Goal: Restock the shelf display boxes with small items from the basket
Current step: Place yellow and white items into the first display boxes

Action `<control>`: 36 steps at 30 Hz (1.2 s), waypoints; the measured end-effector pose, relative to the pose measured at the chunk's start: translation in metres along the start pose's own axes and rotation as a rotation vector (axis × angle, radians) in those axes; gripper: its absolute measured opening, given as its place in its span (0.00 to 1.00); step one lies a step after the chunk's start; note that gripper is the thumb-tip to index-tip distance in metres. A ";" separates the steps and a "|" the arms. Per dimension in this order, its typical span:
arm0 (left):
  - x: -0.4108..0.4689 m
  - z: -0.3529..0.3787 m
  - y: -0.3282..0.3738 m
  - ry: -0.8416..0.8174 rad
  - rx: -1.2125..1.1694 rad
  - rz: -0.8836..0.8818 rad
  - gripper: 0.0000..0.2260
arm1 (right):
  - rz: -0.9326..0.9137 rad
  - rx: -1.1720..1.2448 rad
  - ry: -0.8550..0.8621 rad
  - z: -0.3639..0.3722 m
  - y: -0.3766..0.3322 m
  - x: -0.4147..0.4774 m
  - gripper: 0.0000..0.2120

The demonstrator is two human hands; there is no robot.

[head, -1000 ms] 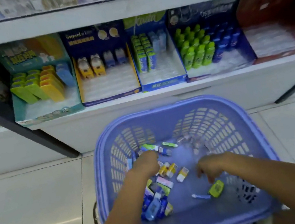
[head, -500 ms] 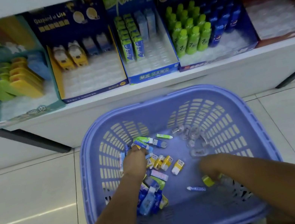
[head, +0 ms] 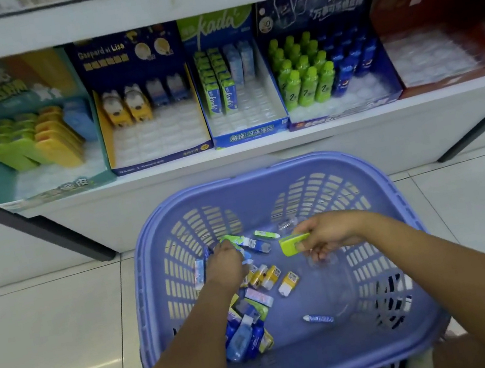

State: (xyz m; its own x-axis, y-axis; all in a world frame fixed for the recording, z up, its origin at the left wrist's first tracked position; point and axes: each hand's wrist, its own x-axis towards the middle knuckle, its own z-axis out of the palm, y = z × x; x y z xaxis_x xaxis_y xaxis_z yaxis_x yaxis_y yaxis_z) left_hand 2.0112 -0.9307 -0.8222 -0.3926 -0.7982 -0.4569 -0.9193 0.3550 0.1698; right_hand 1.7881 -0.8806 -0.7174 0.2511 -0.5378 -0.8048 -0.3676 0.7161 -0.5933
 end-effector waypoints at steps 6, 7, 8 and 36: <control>-0.005 -0.068 0.009 -0.087 -0.839 -0.081 0.17 | -0.200 0.453 0.000 -0.002 -0.031 -0.017 0.09; -0.010 -0.083 0.010 -0.169 -1.090 -0.091 0.13 | -0.246 0.473 0.010 -0.002 -0.039 -0.021 0.09; -0.017 -0.099 0.012 -0.248 -1.327 -0.092 0.10 | -0.299 0.452 0.025 0.000 -0.048 -0.024 0.09; -0.096 -0.232 -0.130 1.004 -1.753 -0.272 0.11 | -1.058 -0.513 0.797 0.125 -0.326 0.023 0.15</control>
State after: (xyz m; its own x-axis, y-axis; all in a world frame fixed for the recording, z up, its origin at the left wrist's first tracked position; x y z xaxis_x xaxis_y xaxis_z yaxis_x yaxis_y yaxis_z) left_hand 2.1618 -1.0133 -0.5976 0.4229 -0.8900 -0.1703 0.2620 -0.0598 0.9632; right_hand 2.0257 -1.0705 -0.5447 0.1075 -0.9361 0.3350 -0.6500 -0.3211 -0.6887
